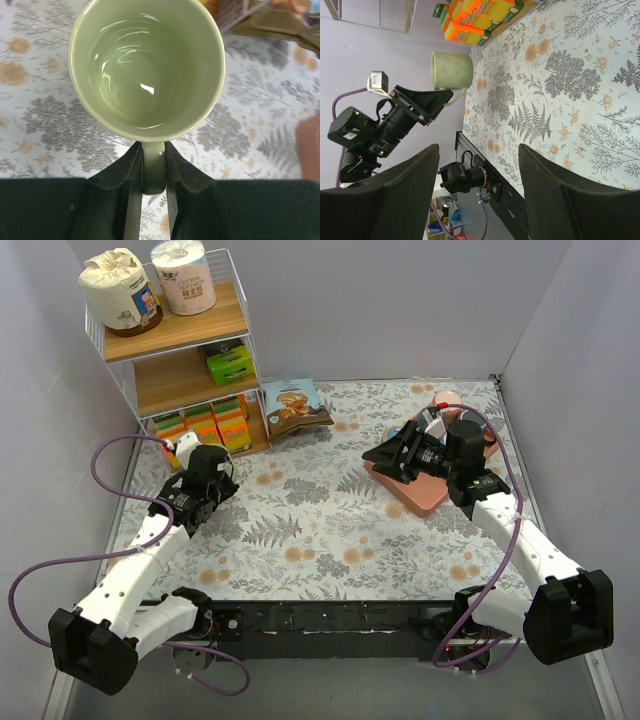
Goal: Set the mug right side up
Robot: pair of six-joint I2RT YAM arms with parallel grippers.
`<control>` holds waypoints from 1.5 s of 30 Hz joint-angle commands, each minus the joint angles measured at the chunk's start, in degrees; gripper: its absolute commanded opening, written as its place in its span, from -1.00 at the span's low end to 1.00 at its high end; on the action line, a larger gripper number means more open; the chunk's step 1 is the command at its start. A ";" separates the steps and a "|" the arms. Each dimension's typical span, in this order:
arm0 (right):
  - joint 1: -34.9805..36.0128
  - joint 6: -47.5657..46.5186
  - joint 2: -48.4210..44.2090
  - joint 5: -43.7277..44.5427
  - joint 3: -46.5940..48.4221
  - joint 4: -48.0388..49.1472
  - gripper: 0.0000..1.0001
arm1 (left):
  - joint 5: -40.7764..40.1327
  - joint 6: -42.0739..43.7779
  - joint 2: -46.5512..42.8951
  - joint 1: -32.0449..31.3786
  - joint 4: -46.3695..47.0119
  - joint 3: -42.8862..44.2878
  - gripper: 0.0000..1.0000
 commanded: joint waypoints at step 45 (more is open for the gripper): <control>-2.05 -0.91 -0.81 -3.38 -0.97 2.99 0.39 | -13.91 -4.43 4.89 15.67 19.22 -18.72 -0.19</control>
